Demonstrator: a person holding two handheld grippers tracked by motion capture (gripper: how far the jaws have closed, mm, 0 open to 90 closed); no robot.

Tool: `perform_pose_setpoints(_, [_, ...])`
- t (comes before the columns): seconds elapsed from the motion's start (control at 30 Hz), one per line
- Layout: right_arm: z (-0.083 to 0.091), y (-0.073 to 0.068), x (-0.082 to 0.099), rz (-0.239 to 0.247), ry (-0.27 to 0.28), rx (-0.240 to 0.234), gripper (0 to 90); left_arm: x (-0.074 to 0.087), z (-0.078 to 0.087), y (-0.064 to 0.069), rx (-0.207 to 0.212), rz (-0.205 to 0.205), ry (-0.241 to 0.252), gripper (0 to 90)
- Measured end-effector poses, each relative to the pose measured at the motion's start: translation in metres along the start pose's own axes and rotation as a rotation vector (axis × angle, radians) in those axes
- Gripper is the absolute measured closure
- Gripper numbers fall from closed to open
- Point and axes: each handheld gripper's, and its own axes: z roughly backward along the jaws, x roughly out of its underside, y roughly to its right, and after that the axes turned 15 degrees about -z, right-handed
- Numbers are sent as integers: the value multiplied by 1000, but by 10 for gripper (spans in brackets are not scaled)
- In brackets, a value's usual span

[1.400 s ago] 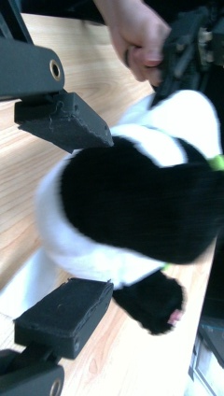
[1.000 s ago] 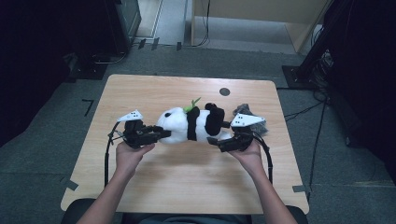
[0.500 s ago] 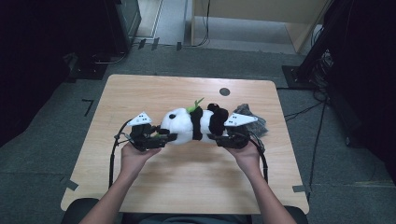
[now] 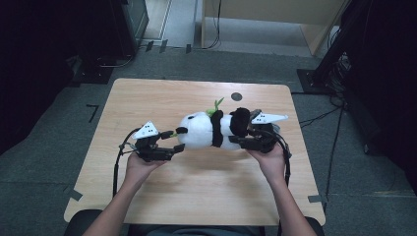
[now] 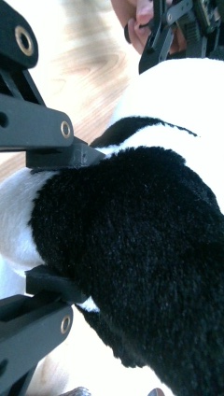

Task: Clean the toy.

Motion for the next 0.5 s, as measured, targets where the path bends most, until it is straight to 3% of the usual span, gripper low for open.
perform_pose_setpoints(0.17, [1,-1,-1,-43,-12,-47,541,0,-4,8,10,-51,12,183])
perform_pose_setpoints(0.3, [-2,-7,-1,-43,-46,-88,540,0,-6,14,-4,-88,25,152])
perform_pose_setpoints(0.43, [-4,-12,-1,-61,-67,-122,542,1,-10,16,-29,-74,9,140])
perform_pose_setpoints(0.5, [-8,-18,0,-40,-84,-116,542,1,-11,17,-49,-70,-23,172])
